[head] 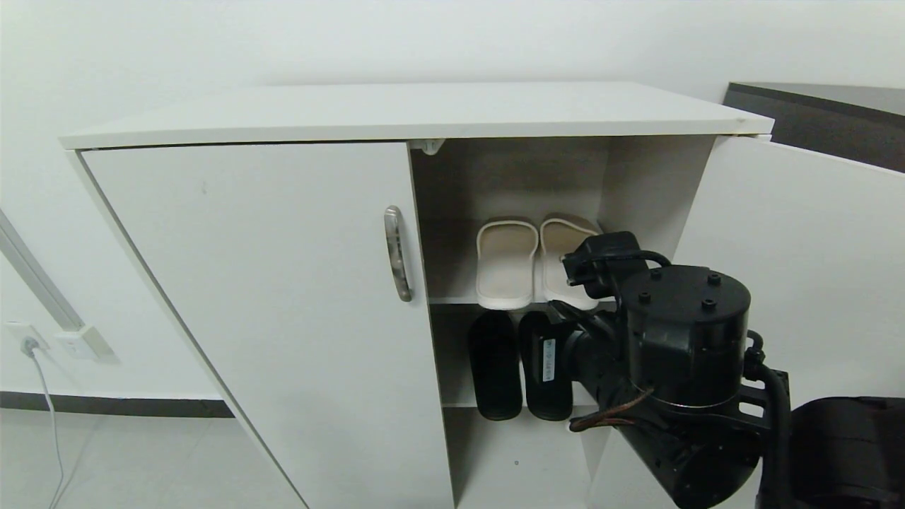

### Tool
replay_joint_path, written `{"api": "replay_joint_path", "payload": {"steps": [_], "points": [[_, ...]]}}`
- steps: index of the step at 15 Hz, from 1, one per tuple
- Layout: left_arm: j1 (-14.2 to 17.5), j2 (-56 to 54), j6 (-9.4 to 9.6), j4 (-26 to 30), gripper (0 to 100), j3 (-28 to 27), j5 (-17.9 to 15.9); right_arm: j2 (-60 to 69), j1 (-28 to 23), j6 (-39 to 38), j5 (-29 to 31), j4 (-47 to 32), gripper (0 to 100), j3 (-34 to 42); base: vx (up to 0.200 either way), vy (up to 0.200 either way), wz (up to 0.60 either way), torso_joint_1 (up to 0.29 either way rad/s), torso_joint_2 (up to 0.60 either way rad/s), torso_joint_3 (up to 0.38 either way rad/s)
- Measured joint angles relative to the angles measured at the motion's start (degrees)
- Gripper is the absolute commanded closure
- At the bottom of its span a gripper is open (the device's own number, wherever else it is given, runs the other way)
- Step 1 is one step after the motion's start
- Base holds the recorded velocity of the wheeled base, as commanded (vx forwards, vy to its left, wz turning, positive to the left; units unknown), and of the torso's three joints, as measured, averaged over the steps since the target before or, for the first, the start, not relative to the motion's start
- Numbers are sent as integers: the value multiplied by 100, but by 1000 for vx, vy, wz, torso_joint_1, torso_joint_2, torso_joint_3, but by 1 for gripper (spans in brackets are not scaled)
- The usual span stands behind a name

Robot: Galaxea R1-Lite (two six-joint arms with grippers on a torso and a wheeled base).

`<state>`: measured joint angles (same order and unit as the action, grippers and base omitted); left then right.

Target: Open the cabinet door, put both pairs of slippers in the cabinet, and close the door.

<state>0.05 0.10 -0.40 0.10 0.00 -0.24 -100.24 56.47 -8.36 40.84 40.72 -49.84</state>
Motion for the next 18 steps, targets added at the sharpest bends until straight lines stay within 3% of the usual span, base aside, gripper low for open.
{"api": "replay_joint_path", "payload": {"steps": [5,18], "points": [[5,0,-2,0,100,0,-9,5,1,2,16,4,100,9,0,0,0,0,0,0],[-2,0,-2,0,100,0,-9,13,1,0,-1,6,100,45,-200,0,0,3,2,3]]}}
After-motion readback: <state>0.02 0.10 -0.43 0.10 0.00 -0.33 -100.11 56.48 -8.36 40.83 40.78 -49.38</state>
